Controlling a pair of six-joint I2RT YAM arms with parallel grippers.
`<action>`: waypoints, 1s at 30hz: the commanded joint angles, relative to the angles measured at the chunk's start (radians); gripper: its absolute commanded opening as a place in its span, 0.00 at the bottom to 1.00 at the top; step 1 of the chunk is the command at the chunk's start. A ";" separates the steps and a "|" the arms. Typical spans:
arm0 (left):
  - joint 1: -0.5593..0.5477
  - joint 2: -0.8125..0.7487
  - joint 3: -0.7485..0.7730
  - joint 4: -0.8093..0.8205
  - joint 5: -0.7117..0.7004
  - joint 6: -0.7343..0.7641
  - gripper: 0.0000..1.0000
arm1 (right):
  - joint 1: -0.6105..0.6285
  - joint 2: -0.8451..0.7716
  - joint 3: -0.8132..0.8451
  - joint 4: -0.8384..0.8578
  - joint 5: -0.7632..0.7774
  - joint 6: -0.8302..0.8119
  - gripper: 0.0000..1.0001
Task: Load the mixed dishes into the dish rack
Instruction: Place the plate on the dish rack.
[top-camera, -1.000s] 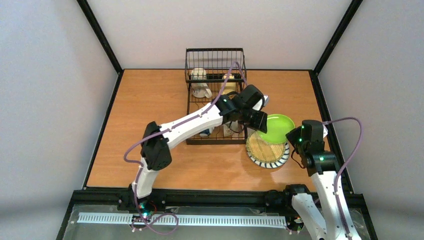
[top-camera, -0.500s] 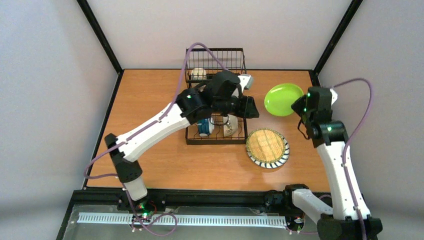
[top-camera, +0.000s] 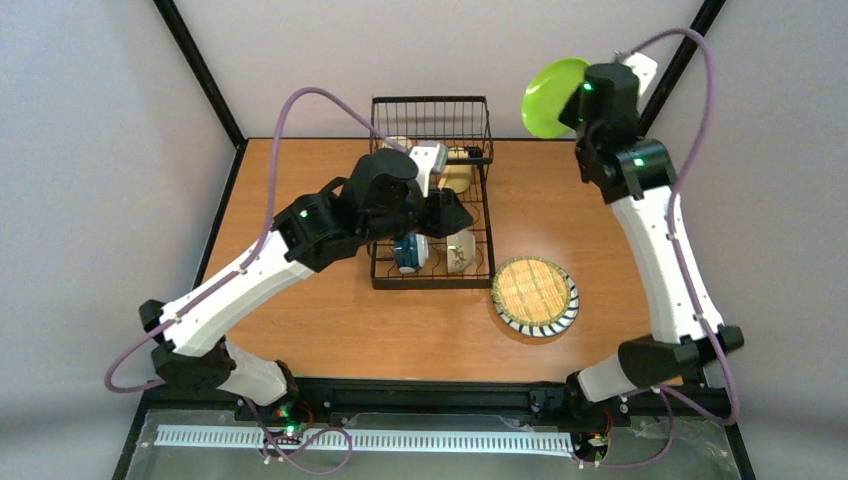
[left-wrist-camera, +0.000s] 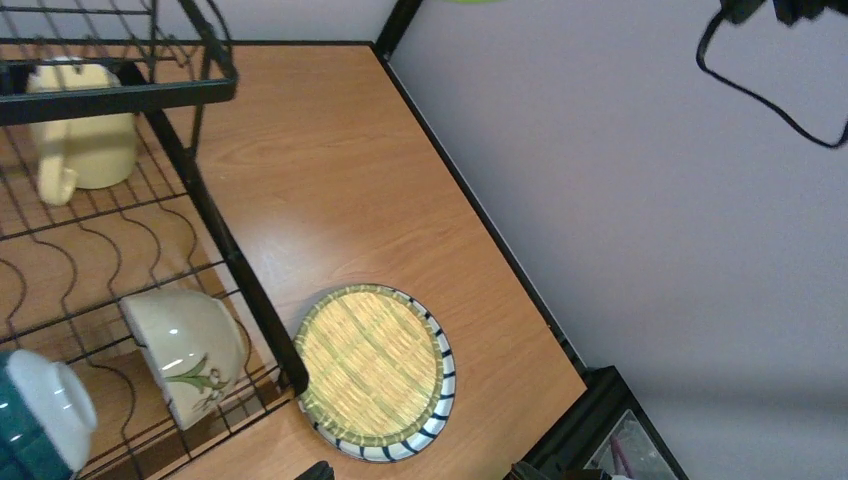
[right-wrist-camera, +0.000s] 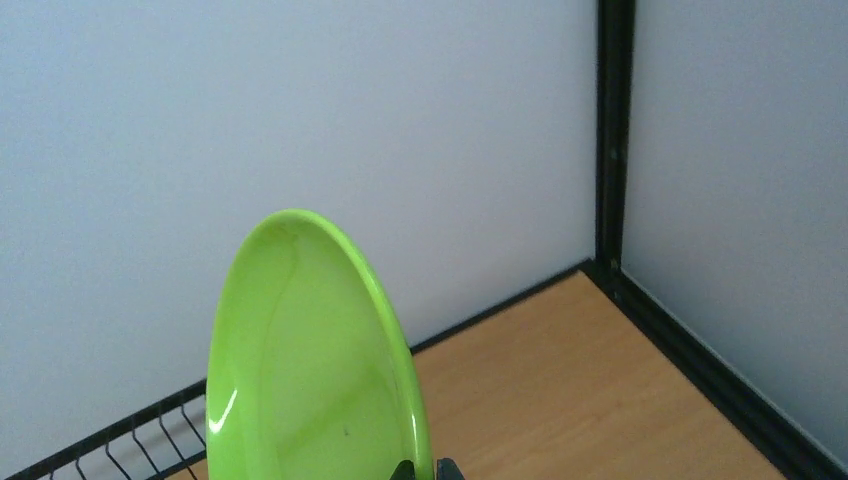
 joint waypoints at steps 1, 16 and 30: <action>-0.005 -0.078 -0.053 -0.014 -0.092 -0.033 1.00 | 0.130 0.133 0.166 0.008 0.225 -0.175 0.02; -0.005 -0.286 -0.249 0.022 -0.199 -0.060 1.00 | 0.347 0.518 0.428 0.349 0.550 -0.710 0.02; -0.005 -0.347 -0.309 0.070 -0.220 -0.056 1.00 | 0.372 0.623 0.442 0.366 0.552 -0.787 0.02</action>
